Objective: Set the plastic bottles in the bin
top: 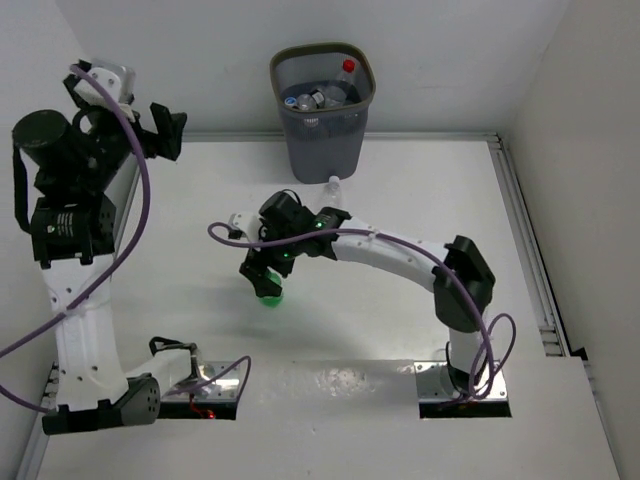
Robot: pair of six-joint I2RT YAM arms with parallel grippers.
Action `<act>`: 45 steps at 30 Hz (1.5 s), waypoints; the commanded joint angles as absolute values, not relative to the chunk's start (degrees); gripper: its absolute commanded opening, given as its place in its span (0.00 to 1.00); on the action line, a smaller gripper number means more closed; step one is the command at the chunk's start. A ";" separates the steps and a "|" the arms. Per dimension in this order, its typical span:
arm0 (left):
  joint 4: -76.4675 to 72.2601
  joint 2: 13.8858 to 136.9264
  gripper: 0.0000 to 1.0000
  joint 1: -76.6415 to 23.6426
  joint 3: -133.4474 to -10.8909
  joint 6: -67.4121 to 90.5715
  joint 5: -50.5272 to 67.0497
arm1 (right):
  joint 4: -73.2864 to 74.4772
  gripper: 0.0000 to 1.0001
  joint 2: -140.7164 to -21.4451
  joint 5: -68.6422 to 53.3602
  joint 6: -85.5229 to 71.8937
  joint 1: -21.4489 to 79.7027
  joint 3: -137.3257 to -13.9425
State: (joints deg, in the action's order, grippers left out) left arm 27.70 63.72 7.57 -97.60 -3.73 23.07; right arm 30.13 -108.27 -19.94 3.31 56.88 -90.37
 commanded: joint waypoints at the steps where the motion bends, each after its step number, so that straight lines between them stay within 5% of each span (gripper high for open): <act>1: 32.17 64.42 1.00 8.70 -94.31 -2.55 27.06 | 27.51 1.00 -110.20 -14.07 -3.51 56.86 -94.31; 8: 32.17 63.90 1.00 9.76 -92.46 -2.02 27.60 | 27.42 0.94 -114.87 -7.74 -4.39 58.89 -92.82; 11: 32.17 63.37 1.00 10.28 -91.85 -2.02 27.60 | 27.25 0.78 -115.75 -7.65 -4.13 58.97 -91.67; 15: 32.17 63.37 1.00 10.81 -90.53 -2.02 27.60 | 27.51 0.39 -114.70 -9.49 -3.26 58.97 -91.31; 18: 32.17 62.85 1.00 11.34 -88.78 -2.02 28.21 | 32.32 0.25 -111.55 -12.38 -2.37 58.27 -94.30; 25: 28.13 62.84 1.00 11.87 -84.73 -0.18 29.61 | 34.20 0.10 -105.91 -14.42 -2.91 47.23 -122.01; 30: 28.12 64.60 1.00 8.36 -82.62 -0.70 29.27 | 7.78 0.01 -100.46 -3.72 -2.02 37.03 -117.28; 36: 27.60 66.35 1.00 2.64 -82.00 -1.85 27.34 | -17.54 0.00 -109.40 5.36 -3.51 28.40 -122.07; 41: 27.60 66.36 1.00 -3.33 -80.86 -3.07 24.44 | -19.77 0.01 -122.57 5.10 -7.47 23.91 -133.32; 44: 27.60 66.36 1.00 -6.58 -79.81 -3.77 22.59 | -22.23 0.11 -124.79 5.10 -6.07 23.73 -131.41; 45: 28.12 66.36 1.00 -7.29 -79.80 -3.78 22.07 | -23.02 0.28 -124.98 4.84 -5.54 23.38 -129.92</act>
